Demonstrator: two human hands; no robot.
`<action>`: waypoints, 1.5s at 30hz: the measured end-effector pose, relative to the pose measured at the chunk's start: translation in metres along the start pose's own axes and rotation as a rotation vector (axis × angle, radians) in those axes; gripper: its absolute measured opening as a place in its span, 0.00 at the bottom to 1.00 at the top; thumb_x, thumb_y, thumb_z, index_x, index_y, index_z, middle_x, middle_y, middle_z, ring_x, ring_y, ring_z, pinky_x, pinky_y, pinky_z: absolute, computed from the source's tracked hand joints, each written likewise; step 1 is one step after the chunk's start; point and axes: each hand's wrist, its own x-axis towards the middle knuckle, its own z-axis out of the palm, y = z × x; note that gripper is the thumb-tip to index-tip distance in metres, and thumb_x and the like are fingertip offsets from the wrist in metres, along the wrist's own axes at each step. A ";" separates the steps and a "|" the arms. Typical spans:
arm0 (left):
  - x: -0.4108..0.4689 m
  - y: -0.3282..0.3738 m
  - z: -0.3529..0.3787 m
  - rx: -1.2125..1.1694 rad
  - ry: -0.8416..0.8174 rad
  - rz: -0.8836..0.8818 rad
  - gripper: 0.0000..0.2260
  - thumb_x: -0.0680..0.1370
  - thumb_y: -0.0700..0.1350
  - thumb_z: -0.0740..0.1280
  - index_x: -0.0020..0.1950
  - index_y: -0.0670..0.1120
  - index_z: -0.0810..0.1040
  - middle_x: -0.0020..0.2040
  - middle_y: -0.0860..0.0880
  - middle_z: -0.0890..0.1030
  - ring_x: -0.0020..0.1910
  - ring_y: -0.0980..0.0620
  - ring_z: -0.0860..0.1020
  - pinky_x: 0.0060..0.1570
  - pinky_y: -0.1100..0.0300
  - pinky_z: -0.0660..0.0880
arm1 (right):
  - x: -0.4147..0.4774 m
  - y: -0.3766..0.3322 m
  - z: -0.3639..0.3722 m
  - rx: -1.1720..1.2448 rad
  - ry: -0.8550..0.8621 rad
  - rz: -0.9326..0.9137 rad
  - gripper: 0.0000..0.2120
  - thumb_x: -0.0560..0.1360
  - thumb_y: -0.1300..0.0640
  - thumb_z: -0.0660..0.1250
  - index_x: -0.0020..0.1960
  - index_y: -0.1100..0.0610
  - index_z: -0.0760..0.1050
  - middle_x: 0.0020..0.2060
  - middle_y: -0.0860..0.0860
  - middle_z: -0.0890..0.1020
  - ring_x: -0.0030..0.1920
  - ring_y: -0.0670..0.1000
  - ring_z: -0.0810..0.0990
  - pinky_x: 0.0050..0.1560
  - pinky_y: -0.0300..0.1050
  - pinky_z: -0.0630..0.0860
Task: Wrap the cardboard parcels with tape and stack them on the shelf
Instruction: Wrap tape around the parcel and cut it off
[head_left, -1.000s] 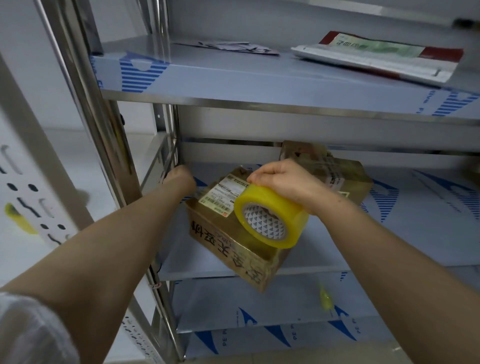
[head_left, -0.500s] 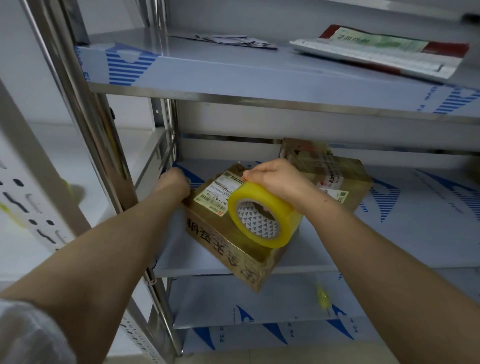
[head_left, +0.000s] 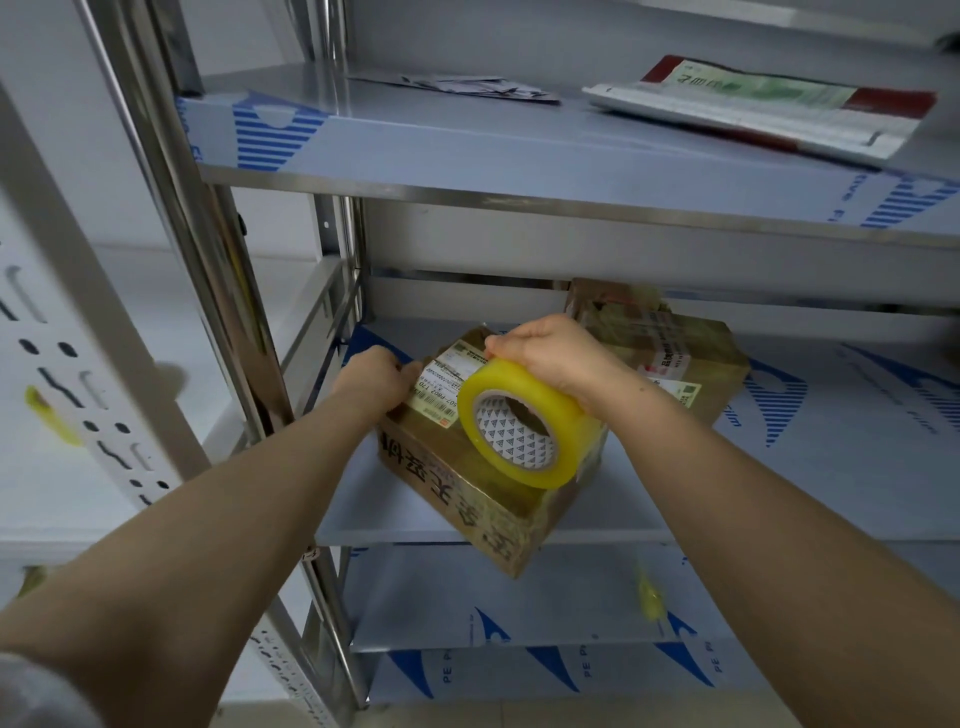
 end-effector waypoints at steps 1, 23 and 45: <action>-0.001 -0.001 0.002 -0.049 -0.013 -0.003 0.18 0.81 0.56 0.58 0.42 0.44 0.77 0.36 0.48 0.77 0.34 0.53 0.75 0.30 0.61 0.69 | -0.001 -0.001 -0.001 -0.001 -0.008 -0.001 0.17 0.75 0.44 0.67 0.55 0.55 0.82 0.42 0.53 0.85 0.43 0.53 0.84 0.51 0.49 0.81; 0.002 0.004 0.018 -0.313 0.060 -0.032 0.20 0.81 0.52 0.60 0.50 0.36 0.81 0.44 0.38 0.80 0.49 0.39 0.78 0.47 0.53 0.72 | -0.068 0.046 -0.054 0.197 0.006 0.067 0.24 0.65 0.36 0.71 0.48 0.56 0.81 0.39 0.57 0.85 0.38 0.56 0.85 0.41 0.48 0.82; 0.004 0.005 0.017 -0.332 0.018 -0.058 0.20 0.81 0.53 0.60 0.51 0.37 0.81 0.48 0.38 0.81 0.50 0.39 0.78 0.53 0.49 0.75 | -0.099 0.093 -0.044 0.038 0.071 0.301 0.16 0.68 0.37 0.70 0.40 0.50 0.79 0.35 0.44 0.81 0.35 0.45 0.80 0.31 0.39 0.74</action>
